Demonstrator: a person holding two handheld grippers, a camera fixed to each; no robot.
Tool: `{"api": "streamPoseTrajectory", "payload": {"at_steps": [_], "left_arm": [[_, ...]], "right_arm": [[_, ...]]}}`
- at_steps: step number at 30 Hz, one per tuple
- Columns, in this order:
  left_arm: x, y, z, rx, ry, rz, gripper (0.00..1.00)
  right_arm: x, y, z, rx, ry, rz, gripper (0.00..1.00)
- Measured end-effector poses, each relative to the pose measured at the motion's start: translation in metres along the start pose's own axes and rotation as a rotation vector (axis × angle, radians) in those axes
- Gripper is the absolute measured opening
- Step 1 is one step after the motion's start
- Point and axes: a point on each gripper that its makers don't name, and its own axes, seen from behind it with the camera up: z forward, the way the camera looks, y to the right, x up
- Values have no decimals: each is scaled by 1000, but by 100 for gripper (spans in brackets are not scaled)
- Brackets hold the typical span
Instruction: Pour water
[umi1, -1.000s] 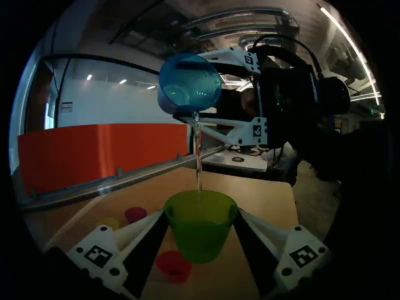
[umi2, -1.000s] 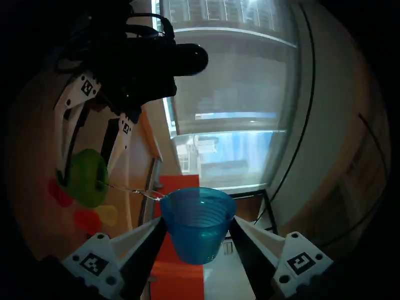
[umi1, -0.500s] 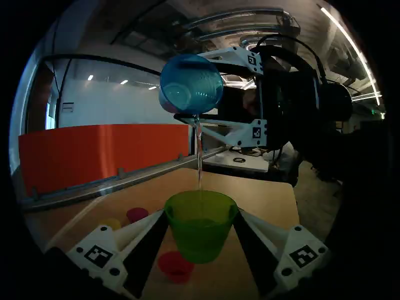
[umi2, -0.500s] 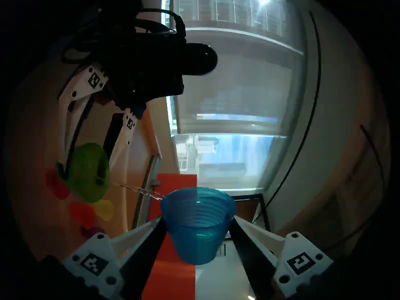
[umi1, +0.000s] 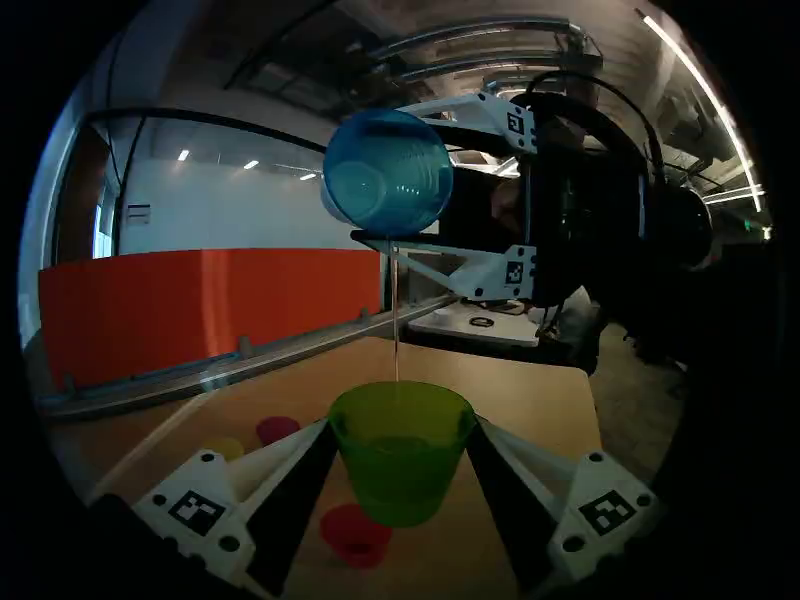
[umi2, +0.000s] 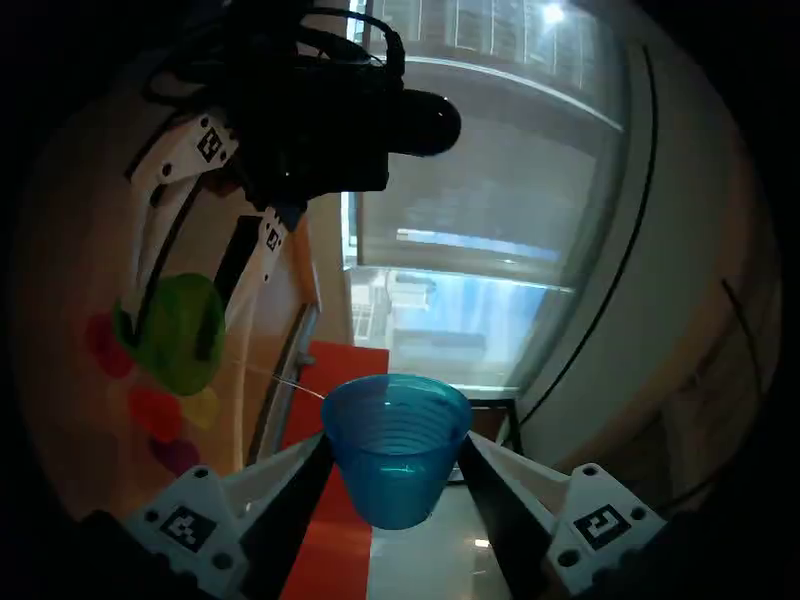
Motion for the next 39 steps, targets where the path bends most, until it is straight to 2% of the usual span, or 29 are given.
{"api": "streamPoseTrajectory", "payload": {"at_steps": [6, 11, 14, 17, 23, 26, 35, 39], "left_arm": [[1, -2, 1, 1, 5, -5, 87], [0, -3, 2, 1, 7, -9, 87], [1, -3, 1, 2, 8, -9, 87], [1, -4, 0, 4, 8, -8, 87], [5, -5, -2, 8, 11, -5, 87], [7, -7, -4, 13, 13, -3, 87], [12, -16, -10, 37, 15, 2, 87], [15, -18, -12, 42, 18, 4, 87]], "right_arm": [[1, -2, 2, -1, -1, -29, 87], [2, -3, 3, -1, 3, -17, 87], [0, -5, 3, -3, -2, 11, 87], [1, -8, 3, 2, -4, 69, 87], [0, -16, 1, 13, -4, 248, 87], [-6, -23, 0, 25, -12, 368, 87], [-22, -46, -1, 54, -39, 774, 87], [-24, -54, -2, 67, -36, 974, 87]]}}
